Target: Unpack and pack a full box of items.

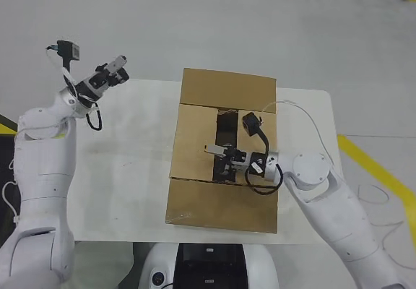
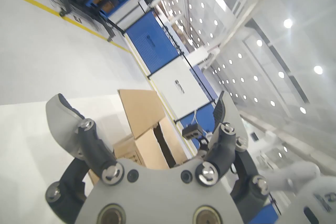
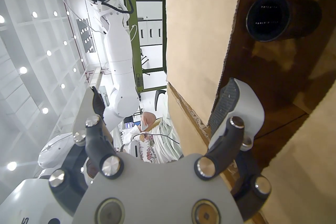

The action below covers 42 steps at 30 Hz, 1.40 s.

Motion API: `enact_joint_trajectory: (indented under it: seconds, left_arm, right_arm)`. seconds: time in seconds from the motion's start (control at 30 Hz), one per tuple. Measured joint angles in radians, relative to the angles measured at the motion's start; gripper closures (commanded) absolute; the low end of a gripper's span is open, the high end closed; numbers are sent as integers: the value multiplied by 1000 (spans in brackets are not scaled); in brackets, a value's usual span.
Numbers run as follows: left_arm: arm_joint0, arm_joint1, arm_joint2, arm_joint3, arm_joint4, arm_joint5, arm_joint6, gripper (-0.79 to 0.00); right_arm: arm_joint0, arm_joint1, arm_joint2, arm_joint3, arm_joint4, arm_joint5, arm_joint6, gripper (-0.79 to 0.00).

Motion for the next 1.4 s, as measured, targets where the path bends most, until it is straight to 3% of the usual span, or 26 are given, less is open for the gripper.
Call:
enact_joint_trajectory:
  seconds: [0.13, 0.33, 0.93, 1.13, 1.4]
  left_arm:
    - [-14, 14, 5, 27, -64, -20, -171, -785]
    - [20, 49, 61, -52, -195, 87, -279, -785]
    - [26, 57, 67, -61, -204, 91, -282, -785]
    - [41, 61, 74, -82, -205, 131, -231, -785]
    - [2, 68, 86, -34, -235, 157, -252, -785]
  right_arm:
    - [-10, 0, -7, -13, -8, 6, -10, -785]
    - [-21, 1, -17, -31, -43, 23, -39, -785]
    - [-36, -2, -30, -32, -54, 31, -92, -785]
    - [-20, -7, -42, 11, -39, 23, -92, -785]
    - [9, -21, -62, 64, 76, -56, -28, -785]
